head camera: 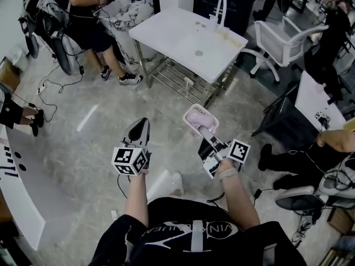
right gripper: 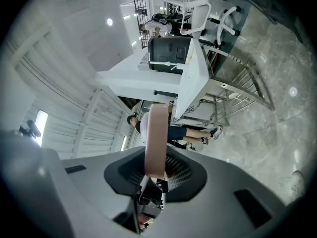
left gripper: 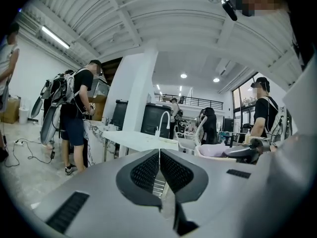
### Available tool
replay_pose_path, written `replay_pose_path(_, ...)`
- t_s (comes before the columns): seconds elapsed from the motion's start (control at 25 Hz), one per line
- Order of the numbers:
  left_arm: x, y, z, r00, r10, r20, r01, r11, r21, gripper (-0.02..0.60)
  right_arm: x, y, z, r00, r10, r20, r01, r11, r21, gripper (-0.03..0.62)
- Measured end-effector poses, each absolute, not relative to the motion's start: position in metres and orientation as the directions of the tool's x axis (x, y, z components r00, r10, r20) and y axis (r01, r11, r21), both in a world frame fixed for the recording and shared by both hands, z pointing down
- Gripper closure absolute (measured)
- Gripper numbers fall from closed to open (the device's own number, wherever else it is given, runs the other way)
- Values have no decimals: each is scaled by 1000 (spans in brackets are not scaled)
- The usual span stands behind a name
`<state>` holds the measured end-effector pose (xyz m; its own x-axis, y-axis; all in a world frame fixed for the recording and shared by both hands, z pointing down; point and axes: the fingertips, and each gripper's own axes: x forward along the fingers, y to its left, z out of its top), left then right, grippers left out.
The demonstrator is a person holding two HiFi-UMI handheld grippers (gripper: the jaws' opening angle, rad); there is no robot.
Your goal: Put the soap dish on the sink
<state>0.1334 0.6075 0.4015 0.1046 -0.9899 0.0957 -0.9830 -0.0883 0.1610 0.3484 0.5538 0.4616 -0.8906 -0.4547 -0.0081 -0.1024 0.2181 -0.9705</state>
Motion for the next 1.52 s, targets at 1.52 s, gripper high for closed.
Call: replay_pose_path(1.52, -41, 423, 434, 38, -993, 114, -979, -14, 204, 560, 163, 334, 476, -924, -382, -13, -81, 231, -970, 502)
